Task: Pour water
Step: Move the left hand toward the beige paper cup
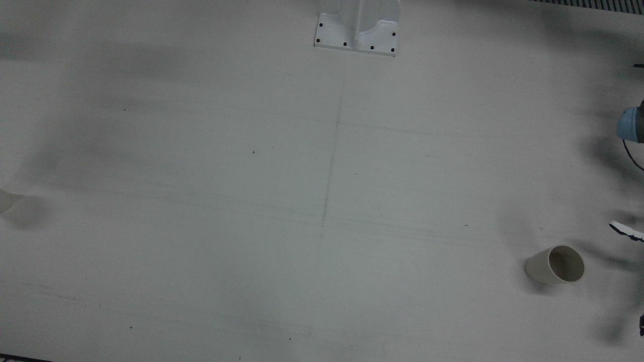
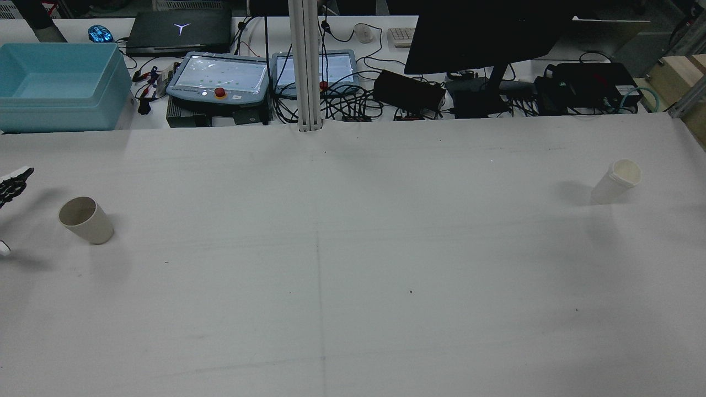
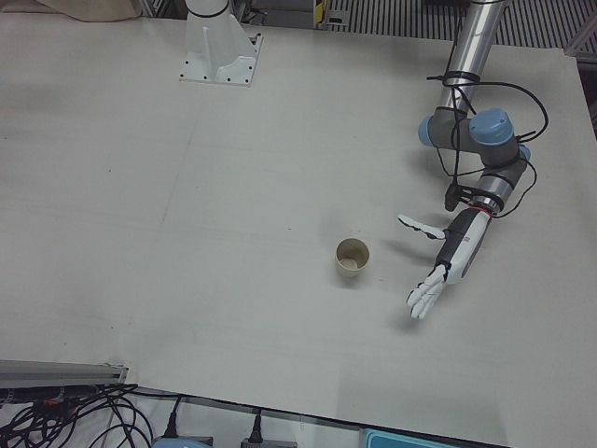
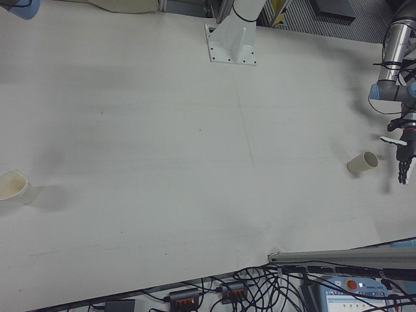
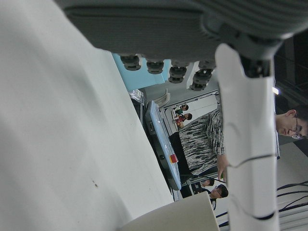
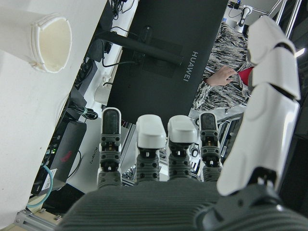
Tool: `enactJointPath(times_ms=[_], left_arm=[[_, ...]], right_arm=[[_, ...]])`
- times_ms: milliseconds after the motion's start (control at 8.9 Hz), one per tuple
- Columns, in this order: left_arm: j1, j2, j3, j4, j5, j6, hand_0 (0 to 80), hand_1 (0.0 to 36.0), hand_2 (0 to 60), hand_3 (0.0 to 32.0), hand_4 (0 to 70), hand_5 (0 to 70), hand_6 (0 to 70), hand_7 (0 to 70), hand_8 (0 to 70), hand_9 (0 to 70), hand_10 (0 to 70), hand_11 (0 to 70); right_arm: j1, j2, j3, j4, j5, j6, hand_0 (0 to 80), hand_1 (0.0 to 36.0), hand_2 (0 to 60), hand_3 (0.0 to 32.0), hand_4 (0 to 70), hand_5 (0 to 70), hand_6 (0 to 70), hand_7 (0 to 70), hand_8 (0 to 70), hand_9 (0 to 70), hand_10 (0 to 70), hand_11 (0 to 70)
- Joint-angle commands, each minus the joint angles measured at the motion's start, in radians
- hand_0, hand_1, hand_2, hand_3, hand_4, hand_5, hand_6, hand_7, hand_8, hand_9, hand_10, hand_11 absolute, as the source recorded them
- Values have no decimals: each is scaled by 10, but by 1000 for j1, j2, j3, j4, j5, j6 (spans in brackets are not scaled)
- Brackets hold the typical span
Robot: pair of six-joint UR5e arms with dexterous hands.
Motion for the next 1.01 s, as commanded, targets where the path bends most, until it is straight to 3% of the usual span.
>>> enactJointPath(times_ms=[0,112,449,899], left_arm=[[27,-13,-8,-5,-26,52,628,151,0,0,187,0,81,23,47,0,11,39],[33,-30,-9,4,-32,52,603,133,0,0,194,0,82,23,47,0,8,32],[98,-67,-20,36,-98,46,590,123,0,0,206,0,83,25,44,0,5,26],[119,-91,-20,53,-108,51,603,131,0,0,215,0,89,31,48,0,7,31]], right_arm=[[-5,0,0,0,-1,1,540,164,181,0,190,207,651,700,686,700,231,347],[-5,0,0,0,-1,1,541,166,184,0,196,206,654,700,683,700,224,336],[-6,0,0,0,-1,1,541,168,179,0,180,203,639,697,669,700,210,317],[-8,-1,0,0,-1,1,539,169,170,0,155,200,621,674,653,700,202,306]])
